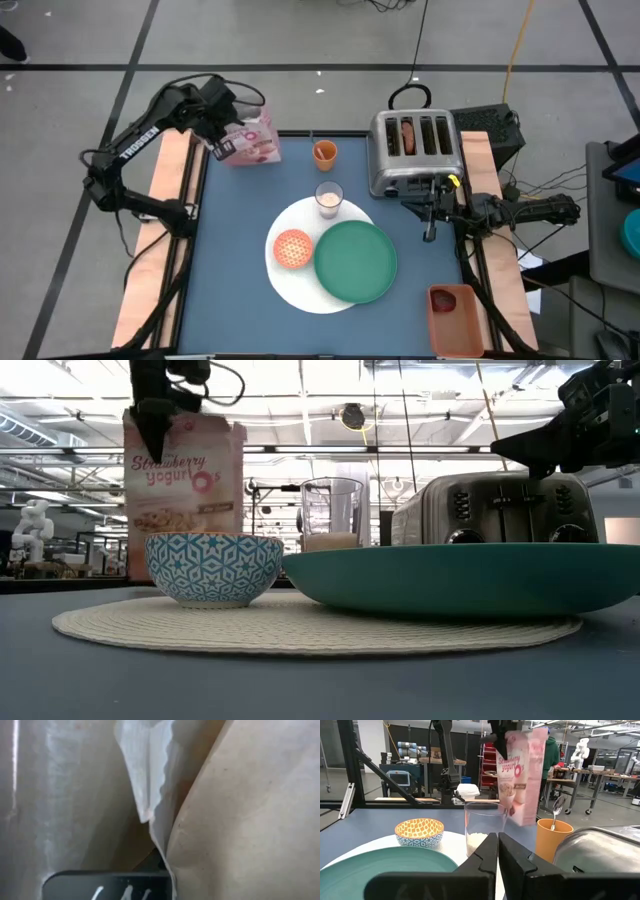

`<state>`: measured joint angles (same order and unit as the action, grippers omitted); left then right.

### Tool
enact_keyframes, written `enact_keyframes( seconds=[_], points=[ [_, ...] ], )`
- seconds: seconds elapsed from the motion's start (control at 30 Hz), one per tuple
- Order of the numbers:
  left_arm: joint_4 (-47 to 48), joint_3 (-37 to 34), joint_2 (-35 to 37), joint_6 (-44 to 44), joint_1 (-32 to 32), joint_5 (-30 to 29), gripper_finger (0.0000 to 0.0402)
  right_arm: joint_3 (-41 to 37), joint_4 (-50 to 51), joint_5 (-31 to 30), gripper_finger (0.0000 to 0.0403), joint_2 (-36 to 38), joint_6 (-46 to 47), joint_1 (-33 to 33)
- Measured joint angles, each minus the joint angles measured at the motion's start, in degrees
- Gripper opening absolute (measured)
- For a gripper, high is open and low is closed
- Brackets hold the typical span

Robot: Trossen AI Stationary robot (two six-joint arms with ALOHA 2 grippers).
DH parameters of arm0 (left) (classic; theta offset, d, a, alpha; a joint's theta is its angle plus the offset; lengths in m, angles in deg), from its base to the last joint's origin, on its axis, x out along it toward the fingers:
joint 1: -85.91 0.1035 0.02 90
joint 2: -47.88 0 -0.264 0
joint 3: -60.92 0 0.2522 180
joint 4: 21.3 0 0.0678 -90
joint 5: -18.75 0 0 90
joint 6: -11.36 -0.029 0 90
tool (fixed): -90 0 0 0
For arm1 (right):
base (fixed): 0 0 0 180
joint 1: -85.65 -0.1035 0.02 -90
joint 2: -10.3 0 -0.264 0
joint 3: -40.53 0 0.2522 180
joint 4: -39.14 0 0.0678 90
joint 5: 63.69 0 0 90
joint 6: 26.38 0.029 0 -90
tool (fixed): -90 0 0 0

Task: Arrange a breakfast setting
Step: Pour the cereal from the cereal box into the orange bowl

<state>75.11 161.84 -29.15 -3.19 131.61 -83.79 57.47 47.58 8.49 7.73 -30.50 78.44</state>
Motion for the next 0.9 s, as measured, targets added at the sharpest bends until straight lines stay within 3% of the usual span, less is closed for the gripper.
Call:
enact_keyframes(
  seconds=[0.5, 0.9],
  points=[
    [3.71, 15.41, 0.01, 1.64, -2.02, 4.67, 0.0005, 0.02, -0.02, 0.00, 0.0011, 0.01, 1.94, -0.02],
    [4.83, 28.64, 0.11, 4.31, -7.67, 8.42, 0.0005, 0.00, -0.07, 0.00, 0.0011, 0.00, 3.77, -0.01]
  ],
)
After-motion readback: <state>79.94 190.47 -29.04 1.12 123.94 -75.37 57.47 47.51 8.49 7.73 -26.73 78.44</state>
